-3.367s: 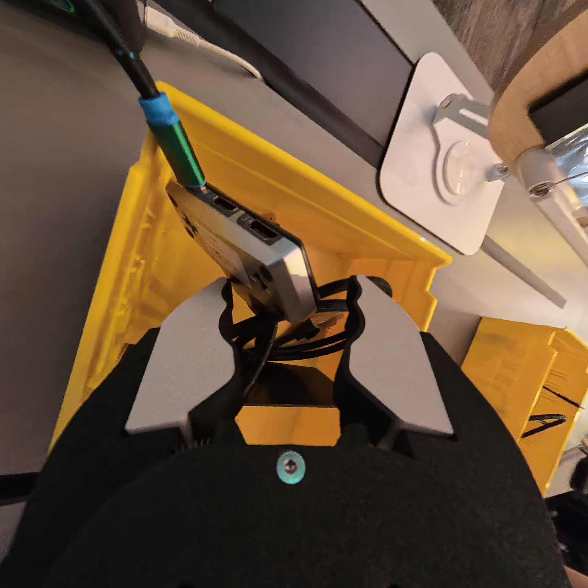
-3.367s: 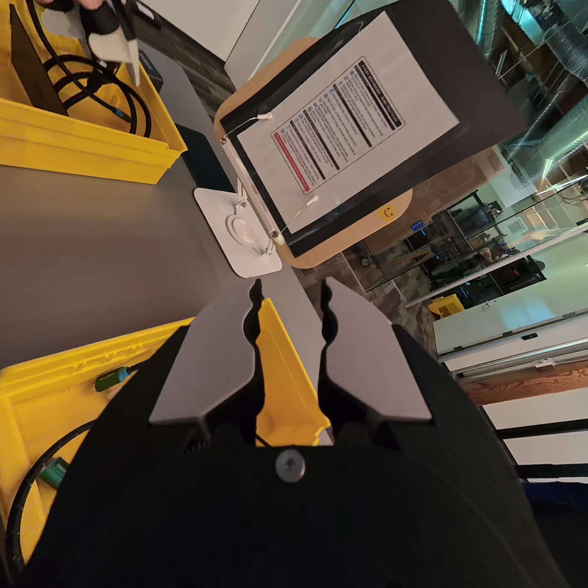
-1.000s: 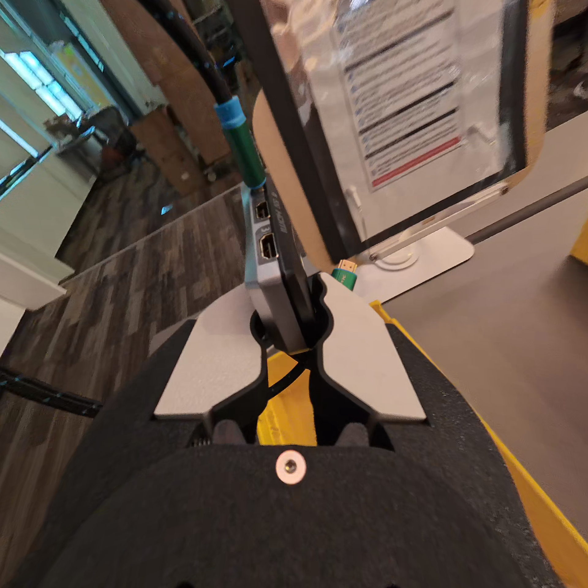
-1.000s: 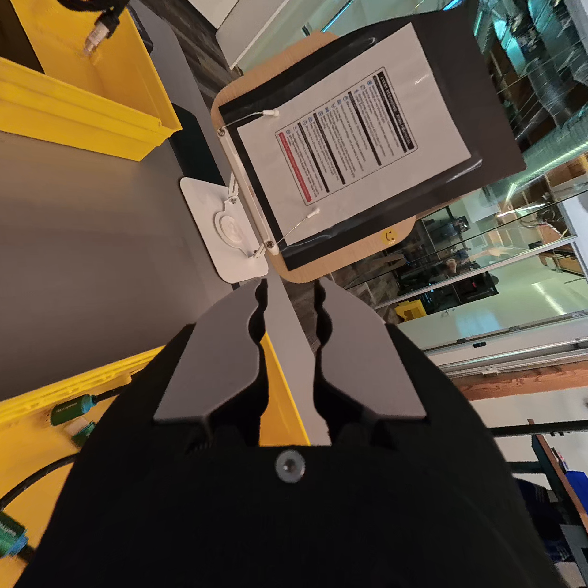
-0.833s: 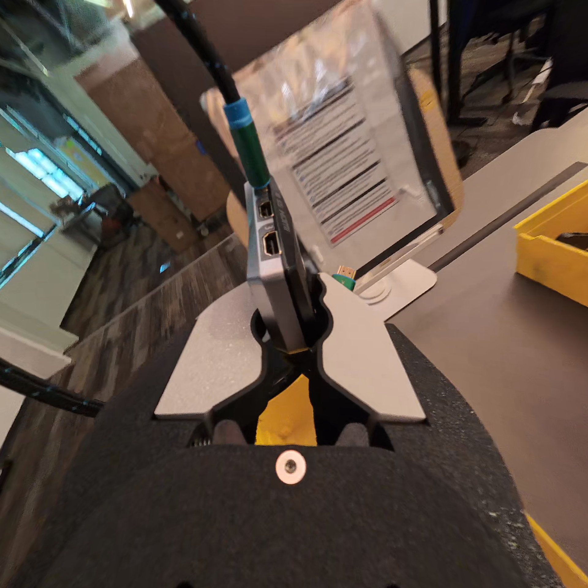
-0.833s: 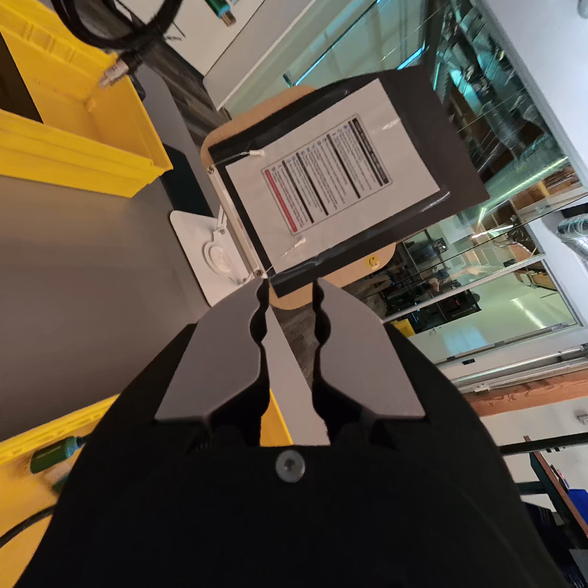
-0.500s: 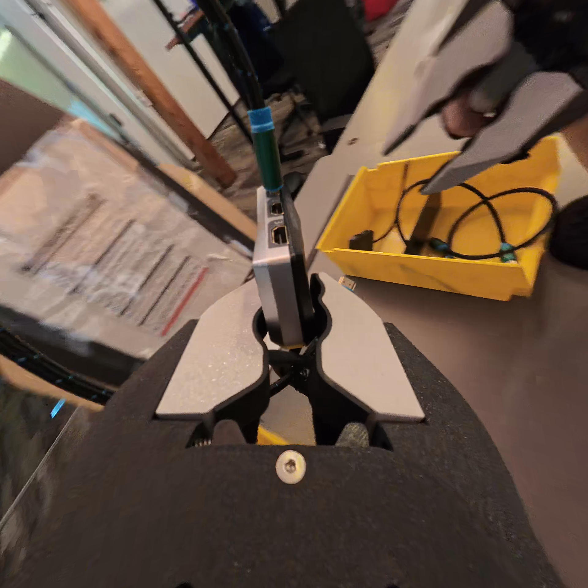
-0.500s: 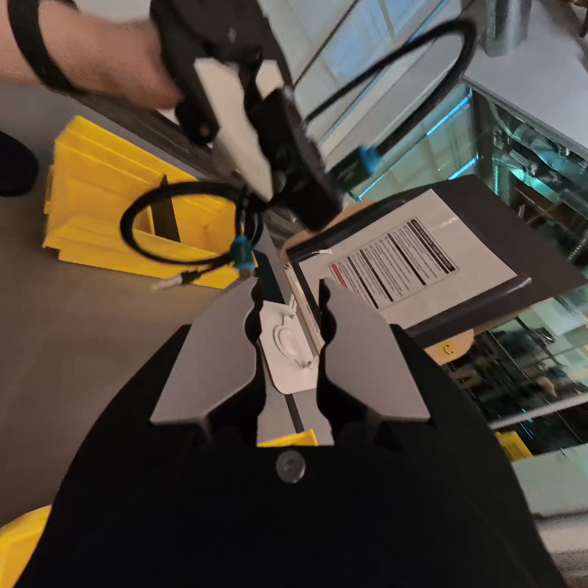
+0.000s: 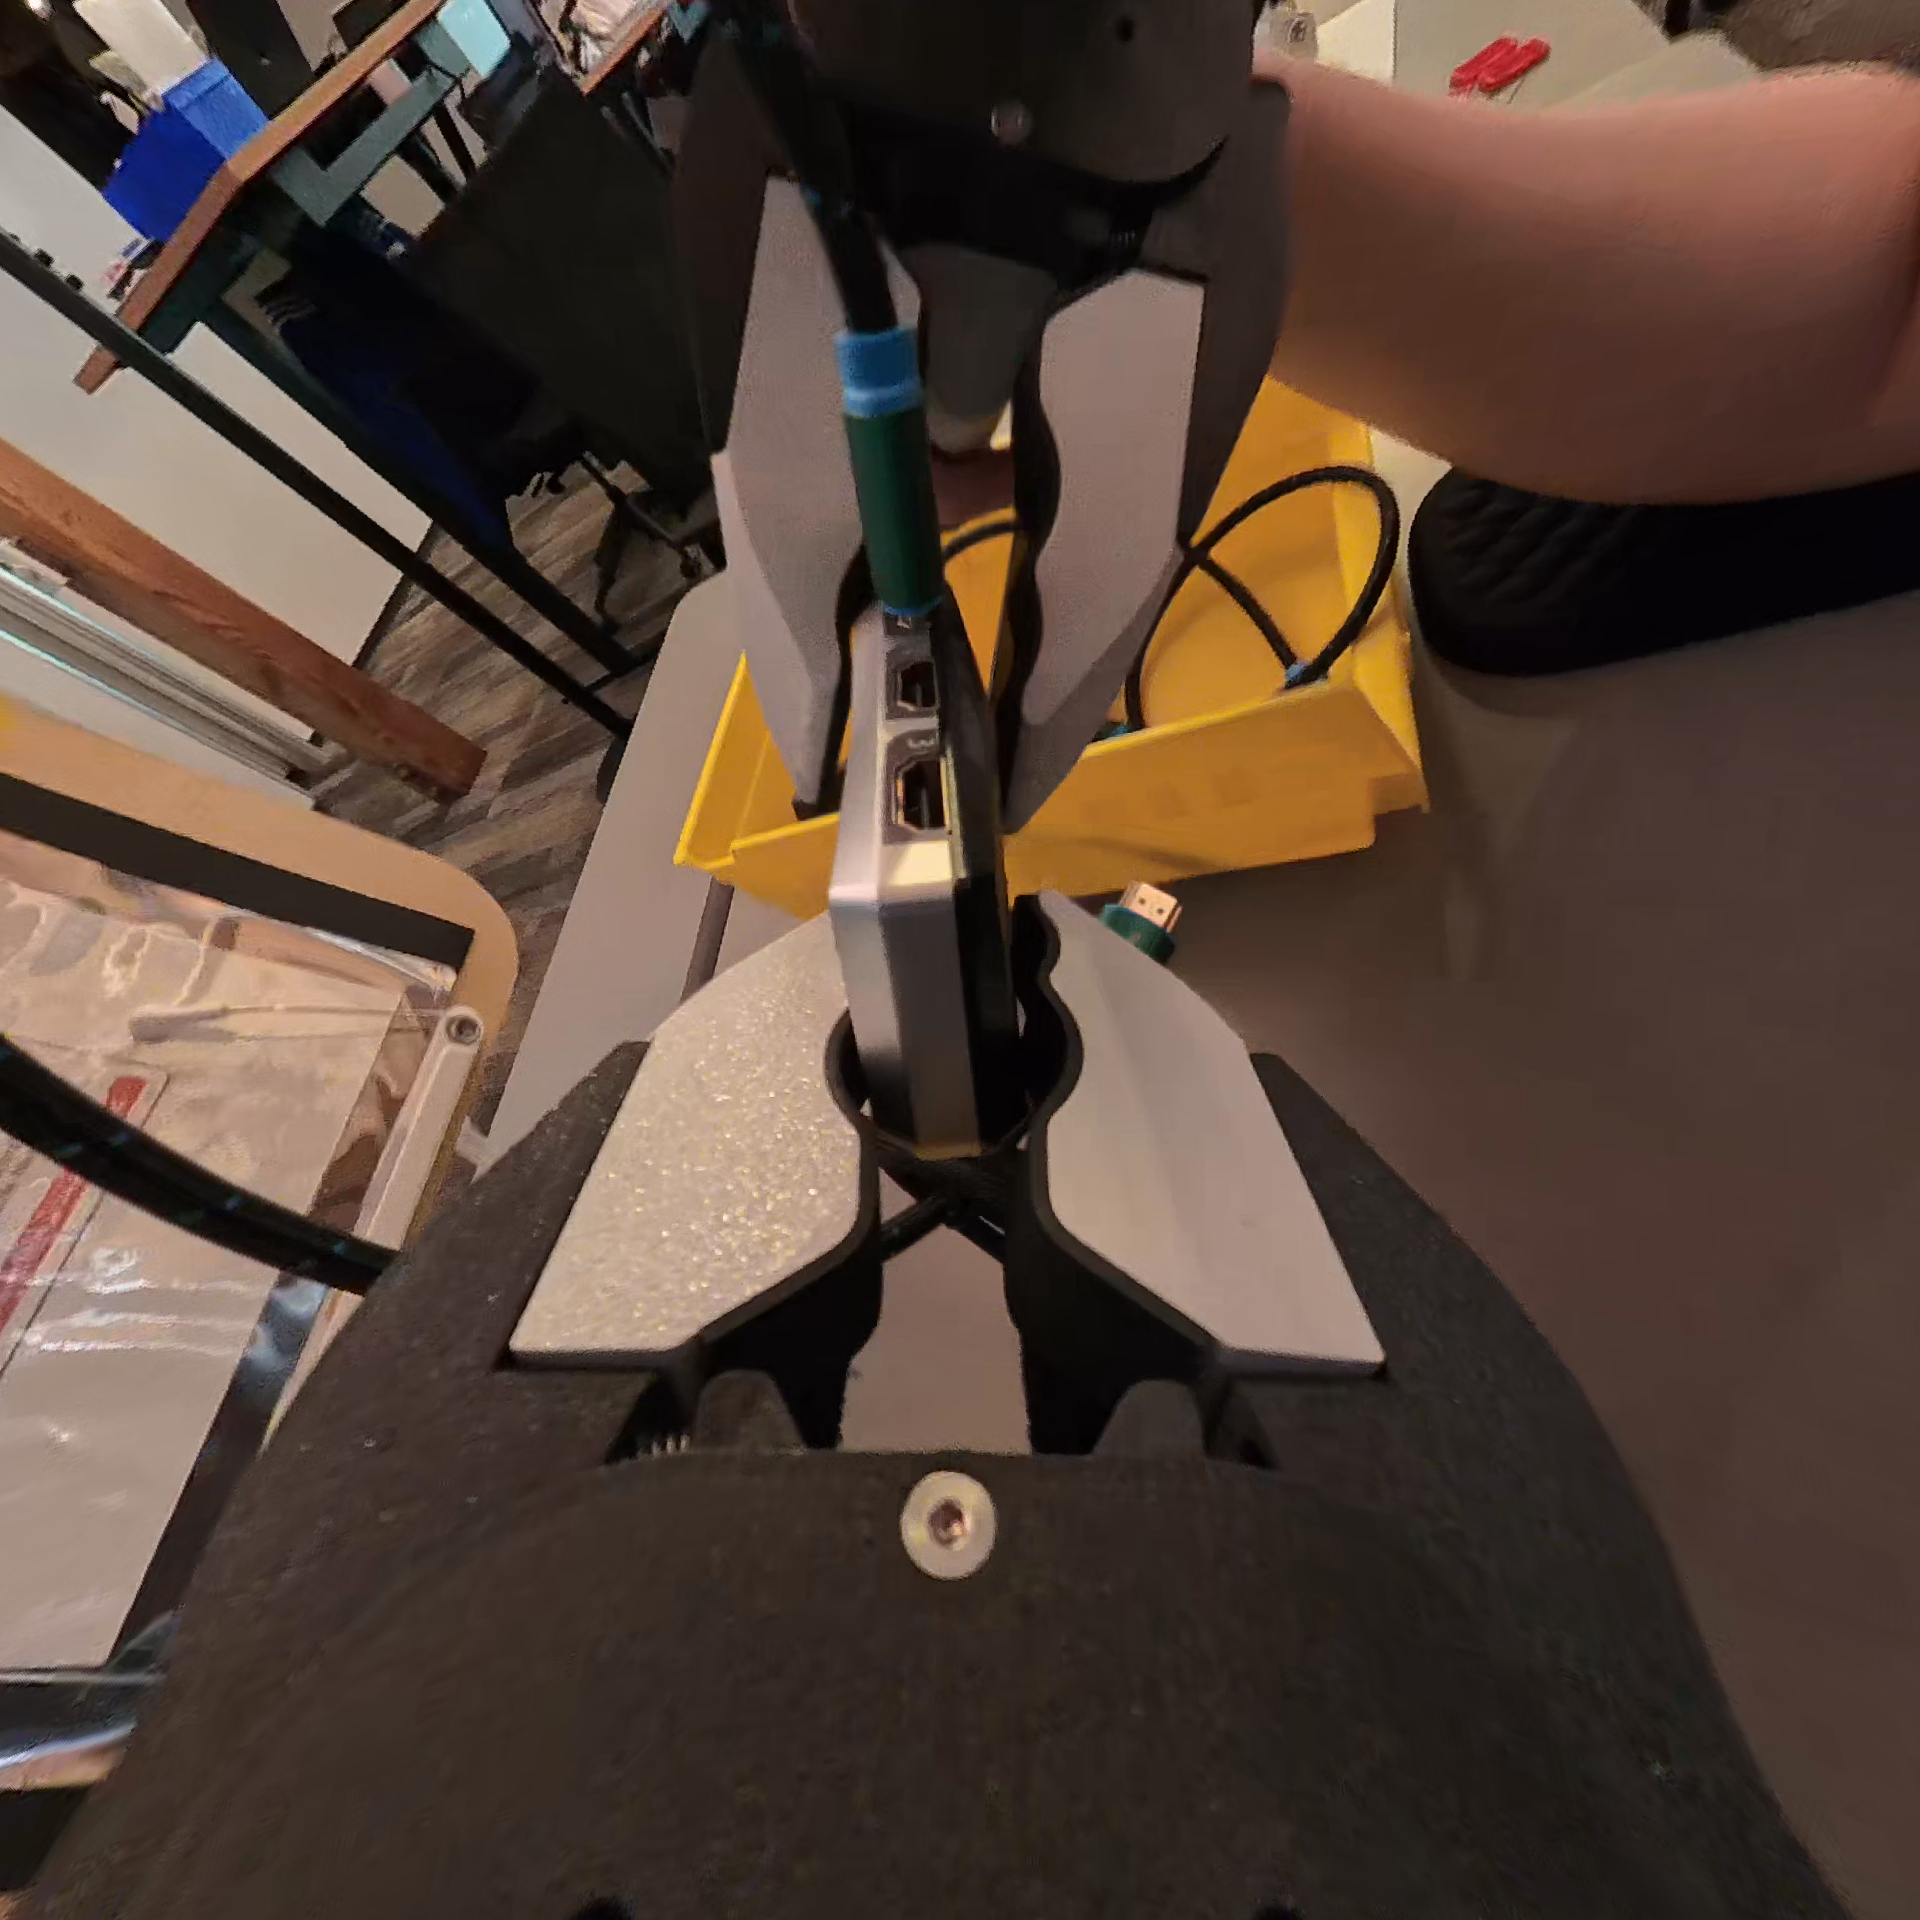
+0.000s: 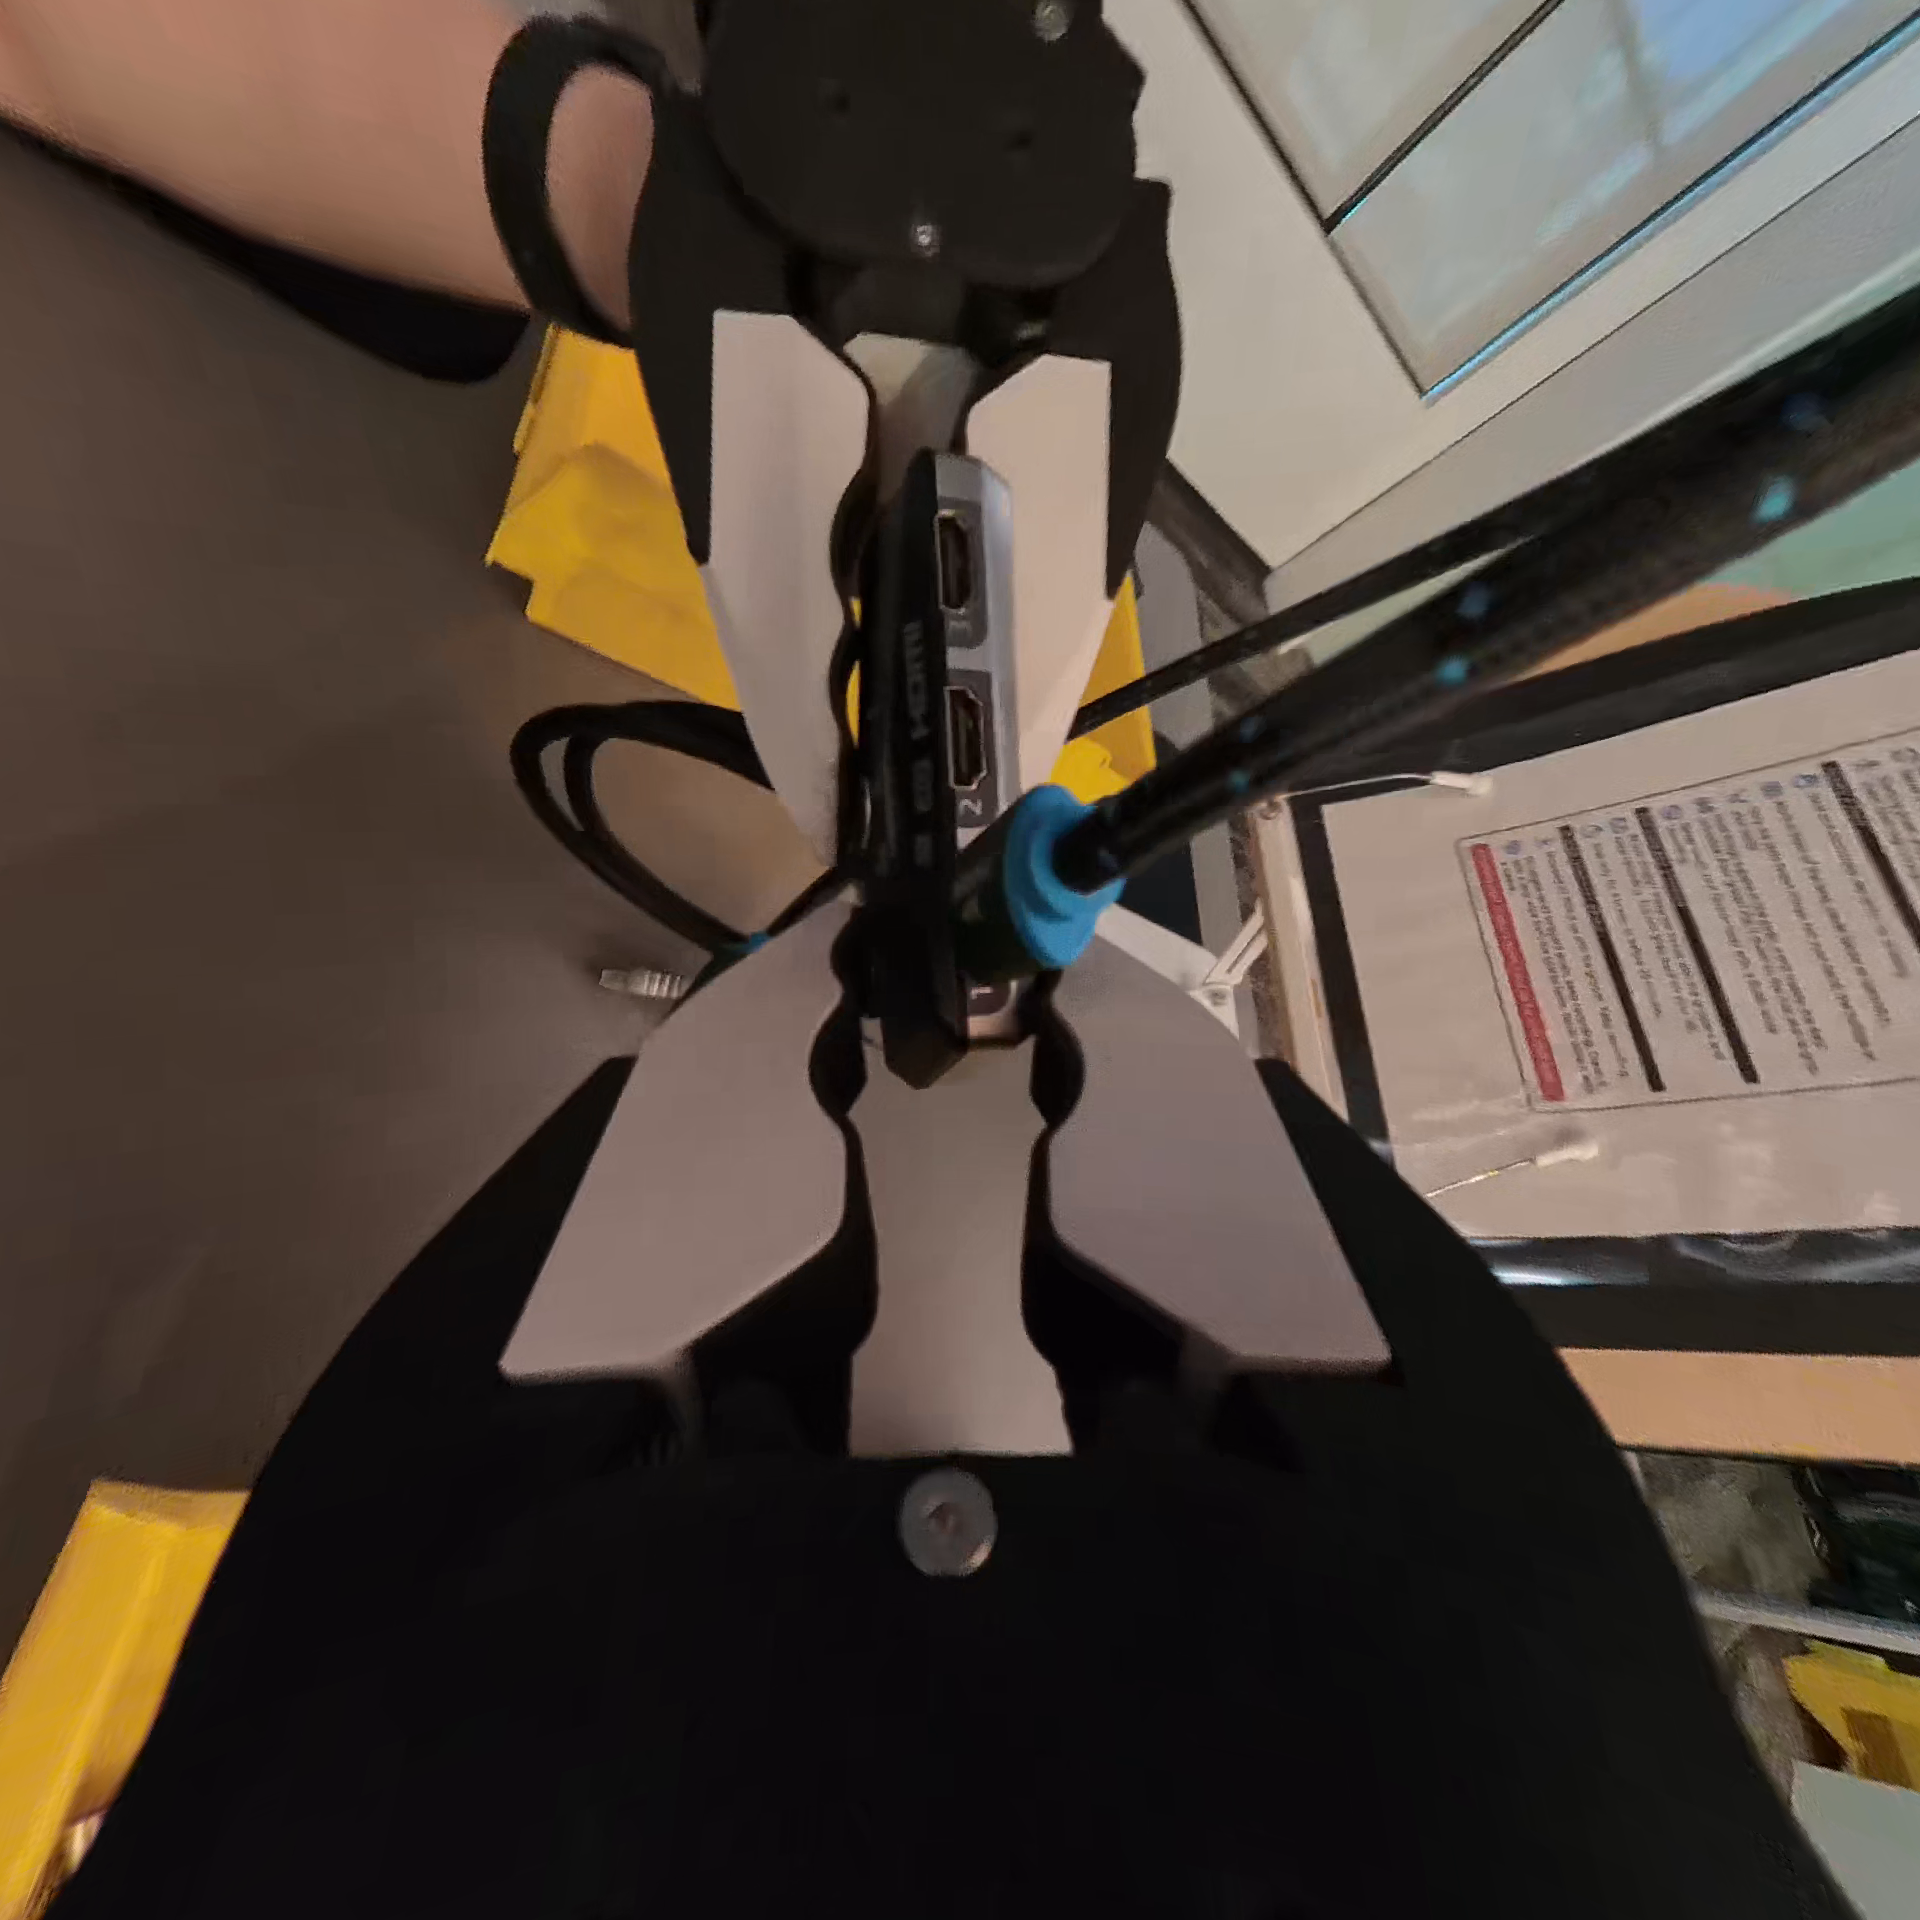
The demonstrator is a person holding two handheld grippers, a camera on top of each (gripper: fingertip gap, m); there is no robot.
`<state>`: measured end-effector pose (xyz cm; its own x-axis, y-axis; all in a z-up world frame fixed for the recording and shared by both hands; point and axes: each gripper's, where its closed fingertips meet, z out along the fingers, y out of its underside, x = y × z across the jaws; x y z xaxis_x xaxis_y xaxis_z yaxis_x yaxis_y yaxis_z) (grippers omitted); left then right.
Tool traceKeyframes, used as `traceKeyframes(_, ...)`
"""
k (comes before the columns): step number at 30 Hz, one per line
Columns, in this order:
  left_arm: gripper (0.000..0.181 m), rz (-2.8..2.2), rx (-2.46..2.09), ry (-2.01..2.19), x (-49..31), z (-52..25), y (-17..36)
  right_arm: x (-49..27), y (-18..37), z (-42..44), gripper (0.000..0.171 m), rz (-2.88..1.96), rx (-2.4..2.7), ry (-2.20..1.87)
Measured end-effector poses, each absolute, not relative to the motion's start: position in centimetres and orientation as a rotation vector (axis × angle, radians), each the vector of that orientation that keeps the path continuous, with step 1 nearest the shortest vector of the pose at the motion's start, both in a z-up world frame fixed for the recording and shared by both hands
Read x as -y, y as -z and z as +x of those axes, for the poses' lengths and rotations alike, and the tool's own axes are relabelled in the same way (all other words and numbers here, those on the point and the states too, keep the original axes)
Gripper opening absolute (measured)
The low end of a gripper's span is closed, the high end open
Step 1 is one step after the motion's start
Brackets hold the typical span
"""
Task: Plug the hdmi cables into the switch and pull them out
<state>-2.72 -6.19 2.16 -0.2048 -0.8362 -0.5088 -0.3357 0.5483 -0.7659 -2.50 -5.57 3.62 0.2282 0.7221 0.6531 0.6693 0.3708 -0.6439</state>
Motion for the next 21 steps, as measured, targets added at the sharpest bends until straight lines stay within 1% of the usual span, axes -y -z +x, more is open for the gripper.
traceKeyframes(6,0.025,-0.95,-1.806,0.618,5.7,-3.7,-0.9,5.8,-2.6,-3.8,0.021,-1.26,1.552,-0.03)
traceKeyframes(8,0.03,-0.93,-1.807,0.633,6.2,-3.5,-0.8,5.7,-2.2,-3.8,0.021,-1.239,1.586,0.04)
traceKeyframes(9,0.035,-0.918,-1.802,0.639,6.5,-3.3,-0.7,5.5,-1.9,-3.9,0.021,-1.234,1.6,0.072)
traceKeyframes(11,0.053,-0.899,-1.788,0.593,6.5,-2.7,-0.3,5.4,-1.5,-4.1,0.021,-1.211,1.625,0.122)
traceKeyframes(13,0.06,-0.883,-1.793,0.525,6.4,-2.4,0.2,5.3,-1.5,-4.4,0.021,-1.155,1.638,0.157)
traceKeyframes(14,0.06,-0.872,-1.791,0.505,6.4,-2.3,0.3,5.2,-1.6,-4.4,0.021,-1.136,1.636,0.17)
traceKeyframes(16,0.053,-0.828,-1.762,0.452,6.2,-2.3,0.1,5.3,-1.8,-4.5,0.021,-1.117,1.628,0.17)
traceKeyframes(18,0.038,-0.74,-1.707,0.391,5.9,-2.5,-0.9,5.6,-2.3,-4.8,0.021,-1.09,1.611,0.151)
traceKeyframes(21,0.036,-0.647,-1.685,0.337,6.2,-2.8,-1.6,6.0,-2.7,-5.1,0.021,-1.072,1.617,0.173)
